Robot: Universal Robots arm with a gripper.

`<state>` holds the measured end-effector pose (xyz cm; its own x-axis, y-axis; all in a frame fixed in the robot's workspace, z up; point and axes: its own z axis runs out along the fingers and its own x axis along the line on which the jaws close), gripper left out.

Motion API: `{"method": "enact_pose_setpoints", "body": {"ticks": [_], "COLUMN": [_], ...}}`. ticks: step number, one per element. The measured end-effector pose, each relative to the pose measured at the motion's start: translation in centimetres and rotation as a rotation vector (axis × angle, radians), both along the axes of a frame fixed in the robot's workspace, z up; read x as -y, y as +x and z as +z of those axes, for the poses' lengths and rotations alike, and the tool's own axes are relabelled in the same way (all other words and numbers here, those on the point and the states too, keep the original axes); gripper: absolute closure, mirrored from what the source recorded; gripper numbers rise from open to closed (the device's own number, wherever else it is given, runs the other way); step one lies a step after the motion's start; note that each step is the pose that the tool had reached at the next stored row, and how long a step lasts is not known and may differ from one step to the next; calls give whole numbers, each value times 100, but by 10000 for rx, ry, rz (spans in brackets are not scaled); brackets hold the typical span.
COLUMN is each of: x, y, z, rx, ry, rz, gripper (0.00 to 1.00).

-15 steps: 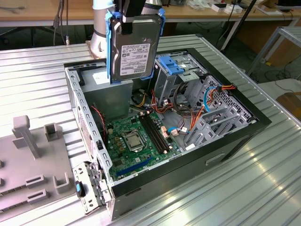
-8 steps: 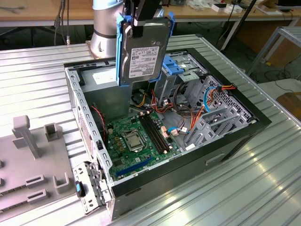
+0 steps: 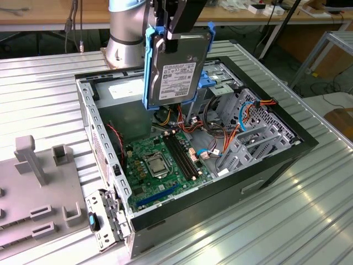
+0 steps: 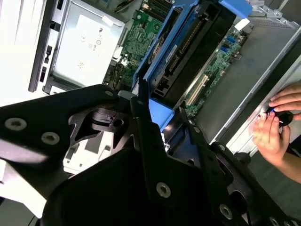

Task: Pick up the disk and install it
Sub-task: 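Pick up the disk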

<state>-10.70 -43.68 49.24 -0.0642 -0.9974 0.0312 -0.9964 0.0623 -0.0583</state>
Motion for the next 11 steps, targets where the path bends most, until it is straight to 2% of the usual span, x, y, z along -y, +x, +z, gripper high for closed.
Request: {"method": "enact_pose_setpoints", "body": {"ticks": [4, 6, 8, 11], "x": [65, 93, 107, 107], "y": [47, 144, 188, 190], "z": [-8, -14, -17, -17], "rx": [0, 0, 0, 0], "ry": [-44, -53, -68, -68], "rz": [-4, -5, -7, -6], "gripper": [64, 64, 64, 64]}}
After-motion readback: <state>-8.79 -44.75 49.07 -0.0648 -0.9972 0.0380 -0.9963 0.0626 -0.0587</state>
